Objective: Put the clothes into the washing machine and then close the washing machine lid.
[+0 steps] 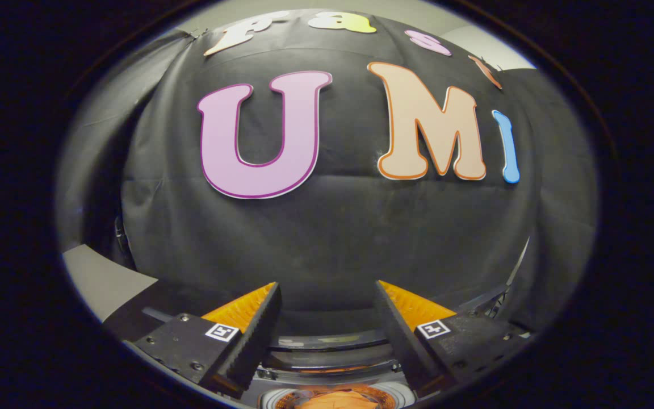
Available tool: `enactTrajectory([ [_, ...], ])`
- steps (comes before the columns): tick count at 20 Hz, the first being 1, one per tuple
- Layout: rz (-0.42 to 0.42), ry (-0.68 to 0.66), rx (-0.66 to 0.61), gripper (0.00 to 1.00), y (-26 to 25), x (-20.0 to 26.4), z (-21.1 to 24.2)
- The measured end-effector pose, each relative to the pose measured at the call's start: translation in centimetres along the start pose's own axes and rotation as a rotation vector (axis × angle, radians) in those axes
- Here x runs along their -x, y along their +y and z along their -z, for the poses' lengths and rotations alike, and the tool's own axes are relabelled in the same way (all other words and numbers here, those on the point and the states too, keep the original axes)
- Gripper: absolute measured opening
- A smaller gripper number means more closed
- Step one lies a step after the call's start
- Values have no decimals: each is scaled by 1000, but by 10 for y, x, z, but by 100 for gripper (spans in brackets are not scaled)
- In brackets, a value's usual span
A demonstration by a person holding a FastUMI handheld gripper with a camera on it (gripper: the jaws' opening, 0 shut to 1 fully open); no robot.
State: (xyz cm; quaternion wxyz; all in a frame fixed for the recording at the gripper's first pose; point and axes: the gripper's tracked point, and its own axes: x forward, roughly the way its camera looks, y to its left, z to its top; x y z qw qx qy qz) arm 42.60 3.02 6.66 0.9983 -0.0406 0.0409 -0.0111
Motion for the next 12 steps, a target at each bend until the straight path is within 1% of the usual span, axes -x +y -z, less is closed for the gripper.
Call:
enactTrajectory([
  [12, -5, -35, -2, 98, -2, 21, 4],
])
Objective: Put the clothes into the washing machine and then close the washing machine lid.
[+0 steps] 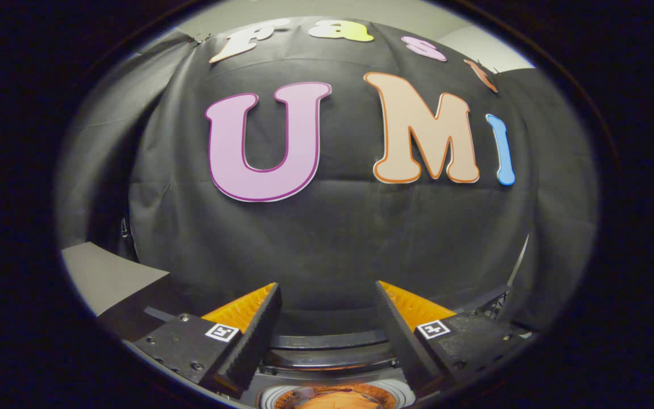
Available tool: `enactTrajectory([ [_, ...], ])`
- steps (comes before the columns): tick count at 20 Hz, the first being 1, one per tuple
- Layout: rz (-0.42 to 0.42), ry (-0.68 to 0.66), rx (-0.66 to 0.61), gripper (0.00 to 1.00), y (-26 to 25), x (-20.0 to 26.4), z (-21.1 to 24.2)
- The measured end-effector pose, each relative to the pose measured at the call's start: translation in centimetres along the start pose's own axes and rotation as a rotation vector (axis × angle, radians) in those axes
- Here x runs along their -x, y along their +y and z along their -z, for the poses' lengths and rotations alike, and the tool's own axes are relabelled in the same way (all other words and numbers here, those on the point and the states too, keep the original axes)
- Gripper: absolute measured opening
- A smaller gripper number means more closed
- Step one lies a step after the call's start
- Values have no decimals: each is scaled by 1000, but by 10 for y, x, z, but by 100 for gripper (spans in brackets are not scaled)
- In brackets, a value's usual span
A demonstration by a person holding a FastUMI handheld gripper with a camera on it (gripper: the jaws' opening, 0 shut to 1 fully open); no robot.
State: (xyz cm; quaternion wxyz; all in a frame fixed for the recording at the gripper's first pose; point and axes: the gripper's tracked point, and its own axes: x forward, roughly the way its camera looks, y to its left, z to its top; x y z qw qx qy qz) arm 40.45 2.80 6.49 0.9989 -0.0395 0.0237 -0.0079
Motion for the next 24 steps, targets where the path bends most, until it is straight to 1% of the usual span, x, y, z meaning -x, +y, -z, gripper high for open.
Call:
enactTrajectory([
  [7, 5, 5, 0, 98, -2, 8, 2],
  [21, 4, -60, -2, 98, -4, 29, 5],
  [24, 6, -50, 2, 98, -4, 34, 9],
])
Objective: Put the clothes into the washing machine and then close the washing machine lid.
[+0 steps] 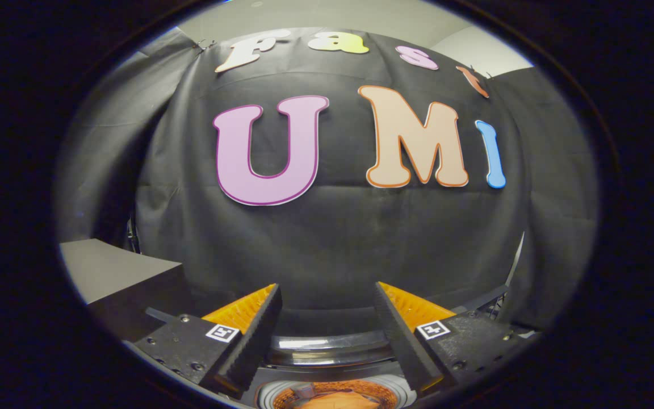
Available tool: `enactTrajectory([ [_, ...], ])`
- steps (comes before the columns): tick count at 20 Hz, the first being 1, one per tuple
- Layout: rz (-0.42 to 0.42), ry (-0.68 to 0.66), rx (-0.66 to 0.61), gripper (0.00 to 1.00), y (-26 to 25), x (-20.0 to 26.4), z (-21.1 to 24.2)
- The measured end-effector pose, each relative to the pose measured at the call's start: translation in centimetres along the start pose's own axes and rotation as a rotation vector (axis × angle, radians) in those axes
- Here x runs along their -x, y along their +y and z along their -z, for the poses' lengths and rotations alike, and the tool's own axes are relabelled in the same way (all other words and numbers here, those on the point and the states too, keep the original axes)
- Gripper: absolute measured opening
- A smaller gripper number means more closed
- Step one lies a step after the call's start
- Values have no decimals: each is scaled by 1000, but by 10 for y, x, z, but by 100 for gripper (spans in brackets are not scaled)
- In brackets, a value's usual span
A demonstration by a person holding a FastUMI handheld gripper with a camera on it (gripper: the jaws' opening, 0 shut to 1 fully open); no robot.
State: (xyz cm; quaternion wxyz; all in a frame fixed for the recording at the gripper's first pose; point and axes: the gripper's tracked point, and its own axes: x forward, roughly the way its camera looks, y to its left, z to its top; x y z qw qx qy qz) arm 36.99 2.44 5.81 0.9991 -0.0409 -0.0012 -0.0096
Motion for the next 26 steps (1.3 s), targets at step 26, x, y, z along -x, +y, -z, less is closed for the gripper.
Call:
enactTrajectory([
  [26, 28, 124, 1, 97, -13, 103, 106],
])
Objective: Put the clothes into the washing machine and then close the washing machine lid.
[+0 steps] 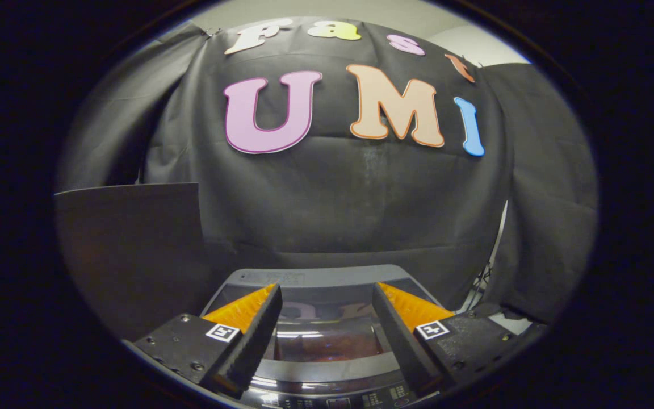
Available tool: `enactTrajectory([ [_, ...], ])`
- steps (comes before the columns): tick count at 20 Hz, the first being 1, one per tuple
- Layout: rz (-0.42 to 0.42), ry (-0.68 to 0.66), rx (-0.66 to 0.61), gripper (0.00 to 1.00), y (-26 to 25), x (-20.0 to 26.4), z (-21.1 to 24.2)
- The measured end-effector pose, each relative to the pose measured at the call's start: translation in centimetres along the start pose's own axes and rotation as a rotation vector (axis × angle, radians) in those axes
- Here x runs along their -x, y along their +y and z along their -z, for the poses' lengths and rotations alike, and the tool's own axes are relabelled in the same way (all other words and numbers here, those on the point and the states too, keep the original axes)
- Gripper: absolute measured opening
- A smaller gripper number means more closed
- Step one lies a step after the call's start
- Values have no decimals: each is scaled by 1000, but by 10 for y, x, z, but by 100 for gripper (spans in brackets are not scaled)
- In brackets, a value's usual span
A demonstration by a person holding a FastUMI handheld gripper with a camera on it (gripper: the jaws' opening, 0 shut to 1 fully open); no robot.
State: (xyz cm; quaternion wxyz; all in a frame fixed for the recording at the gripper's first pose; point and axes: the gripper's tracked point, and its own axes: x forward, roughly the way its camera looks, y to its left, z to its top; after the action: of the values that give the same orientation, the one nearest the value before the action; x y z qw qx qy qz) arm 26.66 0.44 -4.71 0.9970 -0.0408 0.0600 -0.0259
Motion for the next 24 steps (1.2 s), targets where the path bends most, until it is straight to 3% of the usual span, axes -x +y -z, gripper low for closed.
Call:
enactTrajectory([
  [18, -34, 28, 25, 97, -3, 84, -6],
  [24, -1, 69, -59, 97, -16, 120, 2],
])
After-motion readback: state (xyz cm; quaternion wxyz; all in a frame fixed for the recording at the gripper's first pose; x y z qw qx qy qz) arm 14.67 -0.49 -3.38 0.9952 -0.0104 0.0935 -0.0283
